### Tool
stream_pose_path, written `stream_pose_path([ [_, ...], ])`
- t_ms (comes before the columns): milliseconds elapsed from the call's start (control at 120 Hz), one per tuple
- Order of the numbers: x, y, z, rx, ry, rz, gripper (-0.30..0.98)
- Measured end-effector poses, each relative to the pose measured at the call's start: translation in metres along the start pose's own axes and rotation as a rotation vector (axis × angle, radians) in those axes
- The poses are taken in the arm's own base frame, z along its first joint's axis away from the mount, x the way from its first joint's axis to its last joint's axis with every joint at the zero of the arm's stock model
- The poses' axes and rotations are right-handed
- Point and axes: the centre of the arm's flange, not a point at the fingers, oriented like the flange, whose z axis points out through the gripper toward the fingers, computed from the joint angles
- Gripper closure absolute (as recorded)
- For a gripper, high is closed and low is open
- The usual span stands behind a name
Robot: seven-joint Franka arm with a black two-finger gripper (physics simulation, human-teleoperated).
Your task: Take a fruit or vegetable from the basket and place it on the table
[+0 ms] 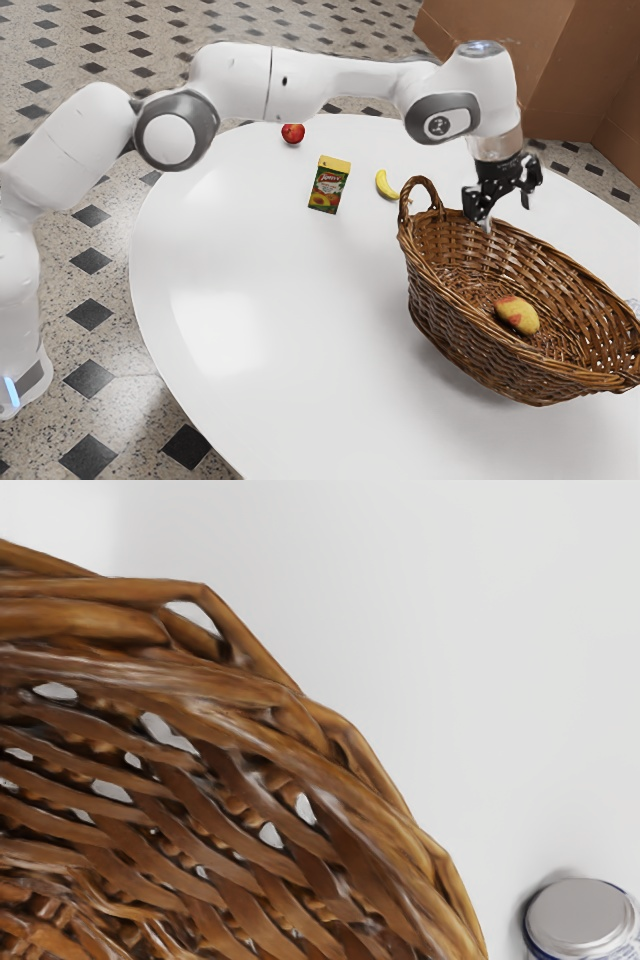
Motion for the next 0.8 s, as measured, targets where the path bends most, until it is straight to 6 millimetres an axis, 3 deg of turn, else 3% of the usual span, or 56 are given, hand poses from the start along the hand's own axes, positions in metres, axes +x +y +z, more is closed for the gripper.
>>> stream_pose_path([
  [83, -0.006, -0.007, 0.025, 0.027, 0.012, -0.005, 0.02],
  [225, -0.009, -0.011, 0.038, 0.040, 0.017, -0.039, 0.03],
  [383, -0.053, -0.025, 0.044, 0.041, 0.039, -0.055, 0.03],
  [483, -0.075, -0.035, 0.038, 0.048, 0.100, -0.066, 0.04],
  [692, -0.097, -0.048, 0.034, 0.084, 0.159, -0.120, 0.04],
  [800, -0.120, -0.048, 0.001, 0.038, 0.160, -0.126, 0.05],
])
